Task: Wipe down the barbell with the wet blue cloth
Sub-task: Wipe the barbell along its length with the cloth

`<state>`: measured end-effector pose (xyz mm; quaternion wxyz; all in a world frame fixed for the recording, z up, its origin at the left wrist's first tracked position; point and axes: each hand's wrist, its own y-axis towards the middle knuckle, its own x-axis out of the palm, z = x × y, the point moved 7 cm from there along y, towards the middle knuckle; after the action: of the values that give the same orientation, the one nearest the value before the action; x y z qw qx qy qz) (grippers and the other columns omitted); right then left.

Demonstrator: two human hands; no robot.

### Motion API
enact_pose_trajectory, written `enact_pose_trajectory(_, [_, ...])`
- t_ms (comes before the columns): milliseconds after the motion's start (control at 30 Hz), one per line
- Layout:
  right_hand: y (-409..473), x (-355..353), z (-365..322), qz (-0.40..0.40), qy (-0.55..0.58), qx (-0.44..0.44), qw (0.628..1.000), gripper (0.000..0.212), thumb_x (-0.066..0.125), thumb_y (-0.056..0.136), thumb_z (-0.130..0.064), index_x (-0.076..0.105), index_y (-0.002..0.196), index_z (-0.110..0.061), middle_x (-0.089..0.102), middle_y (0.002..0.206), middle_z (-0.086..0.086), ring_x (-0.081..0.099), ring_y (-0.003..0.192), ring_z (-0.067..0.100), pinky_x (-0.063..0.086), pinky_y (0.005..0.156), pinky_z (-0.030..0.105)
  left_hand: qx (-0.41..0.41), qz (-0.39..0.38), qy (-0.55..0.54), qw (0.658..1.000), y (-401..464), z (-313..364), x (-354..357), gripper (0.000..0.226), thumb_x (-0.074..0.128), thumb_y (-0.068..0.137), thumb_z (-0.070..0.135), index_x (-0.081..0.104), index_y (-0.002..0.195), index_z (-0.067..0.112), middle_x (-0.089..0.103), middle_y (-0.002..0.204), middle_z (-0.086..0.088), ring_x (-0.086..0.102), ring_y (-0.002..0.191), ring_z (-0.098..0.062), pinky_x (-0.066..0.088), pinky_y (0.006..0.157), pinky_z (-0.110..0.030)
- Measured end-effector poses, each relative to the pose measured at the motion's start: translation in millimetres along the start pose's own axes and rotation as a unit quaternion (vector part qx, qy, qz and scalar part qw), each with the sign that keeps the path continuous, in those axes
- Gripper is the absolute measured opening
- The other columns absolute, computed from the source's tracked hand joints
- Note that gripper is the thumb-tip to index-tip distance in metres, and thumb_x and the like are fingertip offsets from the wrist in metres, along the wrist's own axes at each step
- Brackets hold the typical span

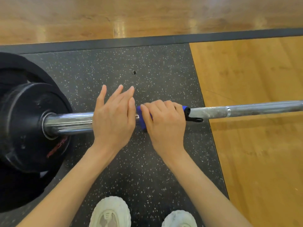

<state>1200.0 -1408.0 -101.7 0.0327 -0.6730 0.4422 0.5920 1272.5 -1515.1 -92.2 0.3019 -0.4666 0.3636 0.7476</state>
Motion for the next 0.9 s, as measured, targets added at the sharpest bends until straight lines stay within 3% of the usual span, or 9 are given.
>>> enact_pose_trajectory(67, [-32.4,-2.6,4.8,0.006,0.074,0.000,0.997,0.028,0.048,0.106,-0.024,0.068,0.124,-0.016,0.067,0.130,0.003,0.055,0.128,0.027,0.034,0.114,0.041,-0.007,0.003,-0.004,1.000,4.6,-1.1,0.4,0.049,0.027,0.107,0.022,0.063,0.133,0.003,0.069,0.131,-0.007,0.056,0.134,-0.027,0.017,0.124,-0.045])
enact_pose_trajectory(167, [-50.0,-1.6,2.0,-0.015,0.073,-0.022,0.997,0.040,0.040,0.110,-0.030,0.048,0.147,-0.014,0.045,0.154,0.007,0.030,0.150,0.029,0.017,0.125,0.047,0.000,0.013,-0.009,1.000,7.6,-1.3,0.5,0.049,0.027,0.107,0.023,0.063,0.134,0.004,0.068,0.132,-0.006,0.055,0.135,-0.025,0.017,0.124,-0.045])
enact_pose_trajectory(233, [-25.4,5.0,-0.6,-0.031,0.032,-0.015,0.999,0.045,0.037,0.110,-0.039,0.055,0.142,-0.014,0.050,0.150,0.009,0.040,0.145,0.031,0.021,0.123,0.047,0.004,0.013,-0.011,1.000,9.8,-0.9,0.2,0.048,0.027,0.107,0.022,0.062,0.134,0.005,0.067,0.133,-0.006,0.054,0.135,-0.025,0.016,0.125,-0.045])
enact_pose_trajectory(333, [6.0,8.5,-2.3,-0.027,-0.013,-0.004,1.000,0.045,0.040,0.107,-0.043,0.070,0.124,-0.016,0.069,0.124,0.004,0.064,0.112,0.028,0.041,0.105,0.044,0.014,0.003,-0.016,1.000,15.0,-2.1,-1.2,0.049,0.026,0.108,0.024,0.060,0.137,0.005,0.065,0.136,-0.007,0.050,0.139,-0.026,0.012,0.126,-0.045])
enact_pose_trajectory(467, [10.7,7.3,-0.4,-0.032,-0.022,-0.036,0.999,0.043,0.036,0.108,-0.041,0.072,0.117,-0.020,0.069,0.102,-0.001,0.063,0.095,0.025,0.044,0.091,0.043,0.074,0.021,-0.047,0.996,12.4,14.8,-17.4,0.048,0.030,0.108,0.023,0.048,0.148,0.002,0.045,0.156,-0.011,0.028,0.152,-0.029,0.004,0.127,-0.044])
enact_pose_trajectory(567, [14.9,6.1,3.2,-0.043,0.015,-0.034,0.998,0.020,0.051,0.099,-0.020,0.070,0.102,-0.016,0.066,0.095,-0.001,0.060,0.091,0.022,0.043,0.090,0.039,0.123,0.004,-0.085,0.989,0.1,40.1,-19.2,0.050,0.031,0.107,0.021,0.041,0.151,0.000,0.036,0.161,-0.012,0.025,0.153,-0.028,0.011,0.127,-0.043])
enact_pose_trajectory(633, [15.9,0.1,11.0,-0.037,0.040,-0.027,0.998,0.018,0.053,0.100,-0.018,0.070,0.099,-0.012,0.066,0.094,-0.001,0.060,0.090,0.021,0.044,0.087,0.035,0.124,-0.027,-0.093,0.987,-3.9,47.7,-11.1,0.051,0.029,0.107,0.021,0.036,0.154,0.000,0.031,0.164,-0.013,0.023,0.154,-0.027,0.016,0.126,-0.043])
enact_pose_trajectory(733, [15.2,-12.1,31.1,-0.022,0.053,-0.004,0.998,0.028,0.050,0.105,-0.030,0.072,0.102,-0.013,0.068,0.098,-0.001,0.062,0.093,0.021,0.045,0.090,0.036,0.126,-0.063,-0.101,0.985,-9.4,54.9,0.6,0.054,0.025,0.108,0.023,0.029,0.156,0.000,0.024,0.166,-0.014,0.019,0.155,-0.025,0.014,0.127,-0.039])
enact_pose_trajectory(900, [8.4,-25.7,64.2,-0.011,0.018,0.004,1.000,0.028,0.050,0.104,-0.032,0.070,0.104,-0.012,0.065,0.104,0.002,0.057,0.108,0.022,0.033,0.115,0.045,0.092,-0.082,-0.091,0.988,-21.5,61.0,21.3,0.059,0.022,0.108,0.029,0.019,0.159,0.001,0.014,0.169,-0.013,0.010,0.157,-0.023,0.007,0.128,-0.039])
